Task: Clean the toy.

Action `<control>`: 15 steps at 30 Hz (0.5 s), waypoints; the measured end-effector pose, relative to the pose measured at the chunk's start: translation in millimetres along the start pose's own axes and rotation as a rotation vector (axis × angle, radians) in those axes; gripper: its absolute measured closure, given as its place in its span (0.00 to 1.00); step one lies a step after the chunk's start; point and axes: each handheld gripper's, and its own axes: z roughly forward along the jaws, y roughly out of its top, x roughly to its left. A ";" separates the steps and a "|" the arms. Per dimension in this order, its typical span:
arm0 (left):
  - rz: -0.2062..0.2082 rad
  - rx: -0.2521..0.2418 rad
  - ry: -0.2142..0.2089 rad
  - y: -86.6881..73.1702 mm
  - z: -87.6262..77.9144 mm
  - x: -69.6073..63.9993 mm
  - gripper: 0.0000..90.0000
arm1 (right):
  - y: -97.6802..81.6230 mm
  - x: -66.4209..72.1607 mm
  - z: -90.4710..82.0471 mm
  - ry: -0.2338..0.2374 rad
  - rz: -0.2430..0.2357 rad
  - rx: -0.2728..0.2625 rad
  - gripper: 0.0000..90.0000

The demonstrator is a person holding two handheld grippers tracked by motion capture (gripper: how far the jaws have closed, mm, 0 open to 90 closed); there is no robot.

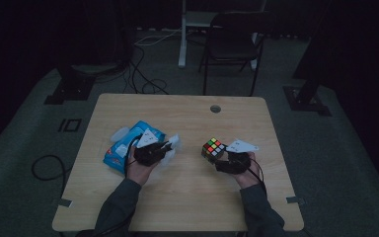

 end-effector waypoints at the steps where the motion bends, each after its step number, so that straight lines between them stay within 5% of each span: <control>1: 0.000 0.003 0.004 -2.2 -0.1 -0.5 0.95 | -2.7 -1.2 -0.6 -0.005 0.003 0.005 0.38; 15: -0.018 0.027 0.050 -22.9 2.0 -1.1 0.95 | -21.4 -7.2 -4.1 -0.034 0.029 0.028 0.38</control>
